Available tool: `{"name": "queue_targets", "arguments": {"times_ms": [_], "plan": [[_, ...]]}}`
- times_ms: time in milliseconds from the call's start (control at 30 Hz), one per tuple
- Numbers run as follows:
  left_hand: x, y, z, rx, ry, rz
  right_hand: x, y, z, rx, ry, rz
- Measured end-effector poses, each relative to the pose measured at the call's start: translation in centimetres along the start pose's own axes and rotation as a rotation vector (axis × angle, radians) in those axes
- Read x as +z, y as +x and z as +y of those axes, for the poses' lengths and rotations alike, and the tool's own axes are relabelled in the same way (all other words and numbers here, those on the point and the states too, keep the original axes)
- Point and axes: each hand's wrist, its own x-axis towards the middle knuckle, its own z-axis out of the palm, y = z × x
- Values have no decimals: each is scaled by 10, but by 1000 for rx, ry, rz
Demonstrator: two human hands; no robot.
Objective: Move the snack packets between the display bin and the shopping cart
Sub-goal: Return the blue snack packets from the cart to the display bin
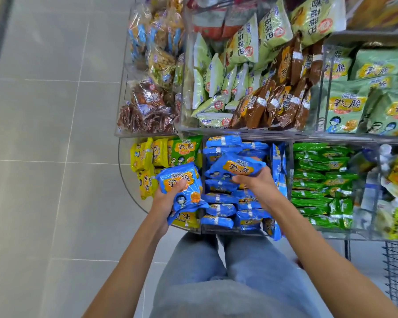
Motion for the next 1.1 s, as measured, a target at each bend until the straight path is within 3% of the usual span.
{"name": "queue_targets", "arguments": {"times_ms": [100, 167, 333, 433, 533, 600, 667, 767, 867, 967, 1100], "plan": [[-5, 0, -4, 2, 4, 32, 5, 18, 13, -179, -405, 81], [-5, -2, -9, 3, 9, 47, 11, 29, 24, -205, -628, 174], [5, -4, -23, -4, 4, 46, 21, 32, 37, -238, -880, 422], [15, -6, -30, -18, 15, 44, 21, 23, 36, -172, -786, 453], [23, -4, -34, -7, -9, 26, 19, 1, 32, -218, -570, 462], [27, -4, -35, -13, -58, 15, 21, -16, 26, -172, -358, 227], [32, -5, -35, -51, -110, -28, 25, -31, 20, -71, -296, -79], [38, -8, -36, -33, -73, -69, 24, -40, 20, -24, -389, -200], [42, -10, -35, 72, 78, -29, 14, -39, 14, 104, -209, -346], [41, -11, -36, 137, 139, 33, -1, -33, 12, 71, -129, -327], [27, -6, -35, 151, 158, 209, -17, -11, 17, -15, -175, -48]]}}
